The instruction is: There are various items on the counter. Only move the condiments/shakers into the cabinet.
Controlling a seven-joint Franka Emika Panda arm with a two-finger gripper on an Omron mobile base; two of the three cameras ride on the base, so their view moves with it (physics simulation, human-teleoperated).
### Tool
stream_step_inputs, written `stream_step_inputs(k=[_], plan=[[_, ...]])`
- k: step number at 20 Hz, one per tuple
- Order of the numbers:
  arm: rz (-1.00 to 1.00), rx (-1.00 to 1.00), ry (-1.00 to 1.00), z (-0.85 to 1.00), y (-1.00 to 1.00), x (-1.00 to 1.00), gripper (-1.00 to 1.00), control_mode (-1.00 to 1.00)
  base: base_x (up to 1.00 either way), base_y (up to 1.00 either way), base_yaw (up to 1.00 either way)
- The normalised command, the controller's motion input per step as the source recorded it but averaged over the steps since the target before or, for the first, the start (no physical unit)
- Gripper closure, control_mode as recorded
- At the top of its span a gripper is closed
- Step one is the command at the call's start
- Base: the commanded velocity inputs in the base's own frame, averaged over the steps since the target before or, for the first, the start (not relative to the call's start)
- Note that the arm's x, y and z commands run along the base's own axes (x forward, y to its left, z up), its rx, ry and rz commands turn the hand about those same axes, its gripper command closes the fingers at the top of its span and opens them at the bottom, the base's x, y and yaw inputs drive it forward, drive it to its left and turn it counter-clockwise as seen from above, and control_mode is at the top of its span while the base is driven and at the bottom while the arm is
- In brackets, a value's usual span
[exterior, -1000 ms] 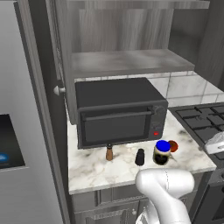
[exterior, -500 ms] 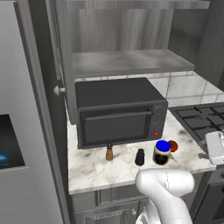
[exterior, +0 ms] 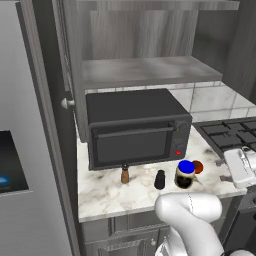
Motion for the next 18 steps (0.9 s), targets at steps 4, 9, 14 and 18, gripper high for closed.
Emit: stream_step_inputs(k=[4, 9, 14, 18], plan=[[0.00, 0.00, 0.00, -0.18, 0.16, 0.36, -1.00, -1.00, 0.00, 0.00, 0.00], [0.00, 0.00, 0.00, -0.21, 0.25, 0.37, -1.00, -1.00, 0.00, 0.00, 0.00], [0.00, 0.00, 0.00, -0.21, 0.25, 0.31, -1.00, -1.00, 0.00, 0.00, 0.00], [0.00, 0.00, 0.00, -0.20, 0.20, 0.23, -1.00, -1.00, 0.00, 0.00, 0.00]])
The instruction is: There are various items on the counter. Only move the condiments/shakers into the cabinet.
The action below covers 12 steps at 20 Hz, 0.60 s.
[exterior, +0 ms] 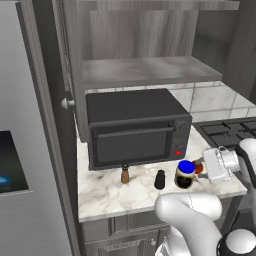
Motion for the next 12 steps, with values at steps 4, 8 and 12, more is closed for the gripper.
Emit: stream_step_inputs(k=[4, 8, 12], plan=[[0.00, 0.00, 0.00, -0.21, 0.21, 0.21, -1.00, -1.00, 0.00, 0.00, 0.00], [0.00, 0.00, 0.00, -0.18, 0.16, 0.22, -1.00, -1.00, 0.00, 0.00, 0.00], [0.00, 0.02, -0.06, -0.03, -0.26, 0.04, -1.00, -1.00, 0.00, 0.00, 0.00]])
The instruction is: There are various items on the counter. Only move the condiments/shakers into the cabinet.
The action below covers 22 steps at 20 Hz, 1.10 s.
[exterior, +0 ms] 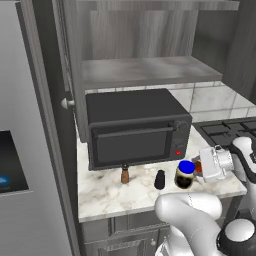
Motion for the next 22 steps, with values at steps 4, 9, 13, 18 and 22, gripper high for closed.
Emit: stream_step_inputs(k=[4, 9, 13, 18, 22], plan=[[0.00, 0.08, -0.03, 0.00, -0.45, 0.00, -1.00, -1.00, 0.00, 0.00, 0.00], [0.00, 0.01, 0.01, -0.16, -0.20, 0.08, -1.00, -1.00, 0.00, 0.00, 0.00], [0.00, 0.00, 0.03, -0.23, 0.00, 0.12, -1.00, -1.00, 0.00, 0.00, 0.00], [0.00, 0.00, 0.05, -0.15, 0.00, 0.04, -1.00, -1.00, 0.00, 0.00, 0.00], [0.00, 0.00, 0.01, -0.01, 0.11, 0.00, -1.00, -1.00, 0.00, 0.00, 0.00]])
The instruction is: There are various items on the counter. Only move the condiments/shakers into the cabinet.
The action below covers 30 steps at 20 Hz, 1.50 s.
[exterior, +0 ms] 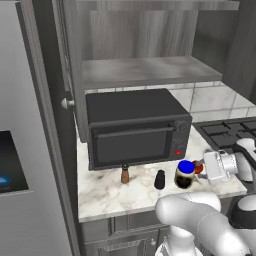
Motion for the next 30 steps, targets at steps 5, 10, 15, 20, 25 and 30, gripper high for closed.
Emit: stream_step_inputs(k=[5, 10, 15, 20, 25, 30], plan=[[0.00, 0.00, 0.01, 0.00, 0.30, 0.00, -1.00, -1.00, 0.00, 0.00, 0.00], [0.00, 0.00, 0.06, 0.00, 0.28, 0.00, -1.00, -1.00, 0.00, 0.00, 0.00], [0.00, 0.00, 0.10, 0.00, 0.27, 0.04, -1.00, -1.00, 0.00, 0.00, 0.00], [0.00, 0.00, 0.03, 0.00, 0.09, 0.04, 1.00, -1.00, 0.00, 0.00, 0.00], [0.00, 0.00, -0.01, 0.01, 0.00, -0.01, 1.00, -1.00, 0.00, 0.00, 0.00], [-0.02, 0.05, -0.18, 0.79, -0.08, -0.48, 1.00, -1.00, 0.00, 0.00, 0.00]])
